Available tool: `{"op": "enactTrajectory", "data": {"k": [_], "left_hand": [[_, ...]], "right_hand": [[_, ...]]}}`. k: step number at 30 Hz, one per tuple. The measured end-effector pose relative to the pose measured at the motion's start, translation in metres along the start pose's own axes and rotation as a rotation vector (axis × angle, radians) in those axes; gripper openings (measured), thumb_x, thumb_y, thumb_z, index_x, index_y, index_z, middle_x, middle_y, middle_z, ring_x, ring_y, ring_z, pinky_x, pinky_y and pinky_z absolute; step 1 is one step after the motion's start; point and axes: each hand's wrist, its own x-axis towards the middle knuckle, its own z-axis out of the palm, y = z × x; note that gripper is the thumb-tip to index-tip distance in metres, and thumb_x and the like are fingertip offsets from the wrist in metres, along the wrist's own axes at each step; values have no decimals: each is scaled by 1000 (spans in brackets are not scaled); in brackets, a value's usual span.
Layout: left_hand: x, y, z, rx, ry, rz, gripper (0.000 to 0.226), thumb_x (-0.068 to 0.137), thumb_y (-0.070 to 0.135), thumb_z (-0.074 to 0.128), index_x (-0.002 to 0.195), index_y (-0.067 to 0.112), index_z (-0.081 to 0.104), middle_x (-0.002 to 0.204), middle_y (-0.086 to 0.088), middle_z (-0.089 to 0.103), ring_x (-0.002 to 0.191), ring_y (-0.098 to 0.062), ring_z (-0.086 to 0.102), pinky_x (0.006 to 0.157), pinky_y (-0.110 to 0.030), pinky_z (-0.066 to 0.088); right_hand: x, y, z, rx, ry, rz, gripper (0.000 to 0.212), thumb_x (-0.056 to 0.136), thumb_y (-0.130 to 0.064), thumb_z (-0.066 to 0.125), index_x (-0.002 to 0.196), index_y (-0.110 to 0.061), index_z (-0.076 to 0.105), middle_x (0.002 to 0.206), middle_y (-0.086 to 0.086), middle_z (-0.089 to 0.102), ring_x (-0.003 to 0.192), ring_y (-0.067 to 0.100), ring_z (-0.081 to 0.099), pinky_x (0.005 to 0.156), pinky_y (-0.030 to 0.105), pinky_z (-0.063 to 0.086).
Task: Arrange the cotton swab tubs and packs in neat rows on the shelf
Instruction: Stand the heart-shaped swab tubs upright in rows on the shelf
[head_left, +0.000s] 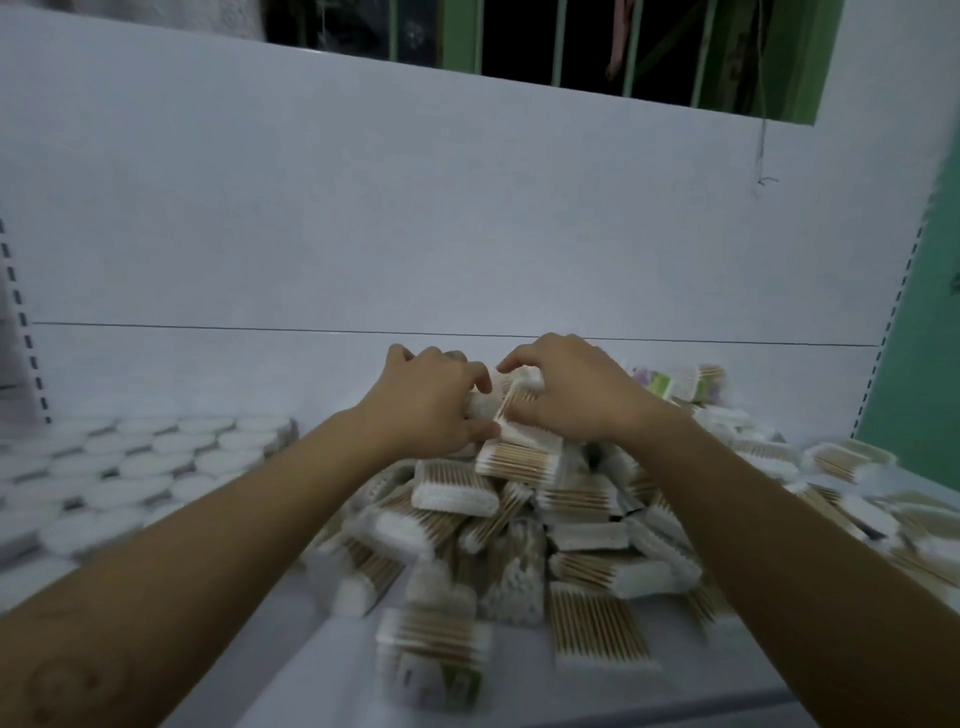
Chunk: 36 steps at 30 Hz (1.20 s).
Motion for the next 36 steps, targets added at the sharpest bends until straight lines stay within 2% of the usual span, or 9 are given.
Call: {"op": "enactTrajectory", "data": {"k": [5,10,13,17,22,27,31,33,36], "left_hand": [[-28,-26,-13,76,-46,-13,51,87,64,51,128,34,52,129,8,55,121,-16,47,103,-42,27],[-63,-71,-19,139,-151,-111,55,87,67,49,132,35,49,133,12,54,123,-12,48,107,-40,27],[-73,-89,-26,158,-203,-176,55,87,67,50,132,35,48,132,11,54,123,-14,48,106,-40,27],[-89,-109,-27,180,-232,-227,54,89,65,49,133,34,46,131,9,55,124,-15,47,104,-39,26],[-109,-119,-27,167,-255,-260,55,89,63,48,134,33,45,131,8,55,122,-16,48,105,-39,26],[-118,-130,-26,105,-241,-280,55,89,64,48,133,32,47,131,9,55,122,-14,49,105,-38,26],[-123,-136,-28,67,-243,-280,53,90,60,51,135,32,44,134,10,53,123,-14,48,105,-39,25],[-122,-138,-27,20,-217,-282,56,90,59,53,138,32,42,135,10,52,124,-14,48,104,-39,28],[-118,-136,-24,-185,-199,-259,67,85,57,63,141,30,39,136,9,51,121,-14,50,103,-36,38]], "right_hand": [[6,-23,10,-33,-34,-81,52,84,-45,67,132,-34,52,133,-2,51,126,21,44,104,40,36],[20,-77,28,-49,-165,-266,55,86,-49,64,136,-33,49,135,-4,52,124,19,47,106,40,33],[35,-106,40,-85,-236,-326,54,86,-46,64,135,-29,51,132,-5,56,120,18,50,100,37,37],[49,-140,62,-129,-344,-356,47,82,-43,70,124,-24,60,114,-3,64,107,19,57,86,33,46],[62,-161,88,-231,-515,-365,56,74,-48,76,120,-20,66,111,1,67,103,22,63,90,39,53],[74,-167,112,-259,-544,-346,59,78,-43,74,128,-16,60,120,6,64,106,25,62,90,39,52],[82,-171,98,-165,-505,-240,50,77,-45,69,119,-17,66,111,3,68,99,23,65,89,39,54],[86,-167,86,-12,-454,-153,41,83,-44,62,107,-12,70,99,6,73,88,22,69,84,34,56],[91,-156,64,273,-411,20,33,88,-35,57,95,-5,70,71,9,72,57,19,64,60,25,51]]}}
